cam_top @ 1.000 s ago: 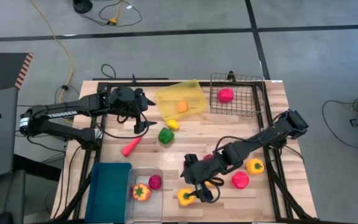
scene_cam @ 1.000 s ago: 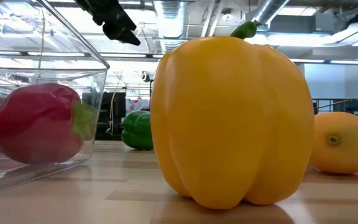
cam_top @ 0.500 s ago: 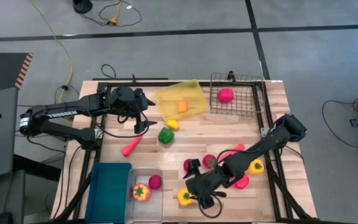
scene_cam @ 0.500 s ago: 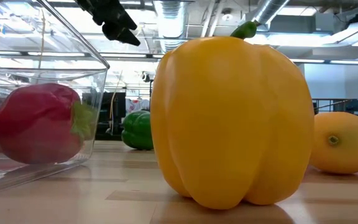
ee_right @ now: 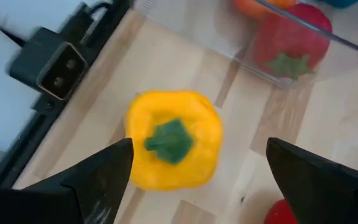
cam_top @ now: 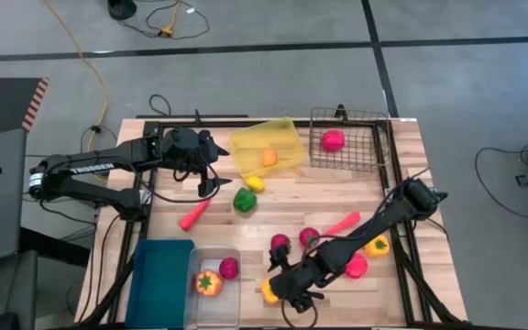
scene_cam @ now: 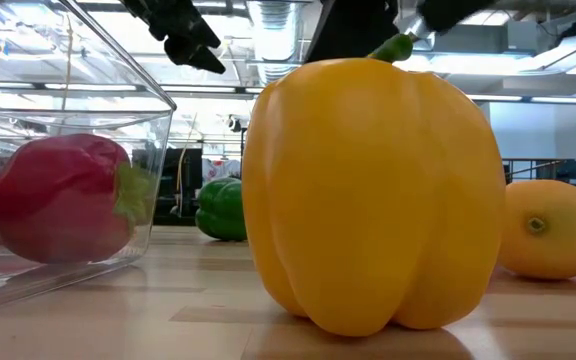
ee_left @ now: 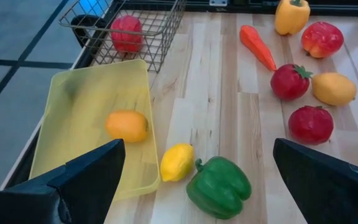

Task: Sort produce into baskets
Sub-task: Put the bottom yellow bell pepper into the wire basket

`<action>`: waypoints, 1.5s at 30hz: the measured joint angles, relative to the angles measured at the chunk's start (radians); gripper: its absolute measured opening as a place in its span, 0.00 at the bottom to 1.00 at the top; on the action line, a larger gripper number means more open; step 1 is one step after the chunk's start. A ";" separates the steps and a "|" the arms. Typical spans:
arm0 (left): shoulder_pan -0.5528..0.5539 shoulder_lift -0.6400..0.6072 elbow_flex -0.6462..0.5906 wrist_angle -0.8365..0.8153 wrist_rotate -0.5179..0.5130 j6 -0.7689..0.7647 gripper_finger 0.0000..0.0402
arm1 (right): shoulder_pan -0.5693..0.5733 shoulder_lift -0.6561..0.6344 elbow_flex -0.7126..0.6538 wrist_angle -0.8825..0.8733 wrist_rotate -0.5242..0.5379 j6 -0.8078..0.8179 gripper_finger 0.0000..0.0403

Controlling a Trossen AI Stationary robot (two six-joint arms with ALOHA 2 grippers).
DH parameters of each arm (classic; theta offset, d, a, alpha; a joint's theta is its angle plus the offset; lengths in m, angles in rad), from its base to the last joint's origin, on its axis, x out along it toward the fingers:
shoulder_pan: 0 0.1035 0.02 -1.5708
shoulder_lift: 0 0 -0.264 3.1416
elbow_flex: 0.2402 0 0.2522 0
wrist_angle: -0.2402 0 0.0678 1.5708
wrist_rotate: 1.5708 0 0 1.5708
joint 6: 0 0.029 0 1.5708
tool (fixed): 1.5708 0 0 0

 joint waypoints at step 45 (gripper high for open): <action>-0.002 0.000 0.000 -0.023 0.003 0.000 0.99 | -0.005 0.133 -0.001 0.021 -0.016 0.050 0.98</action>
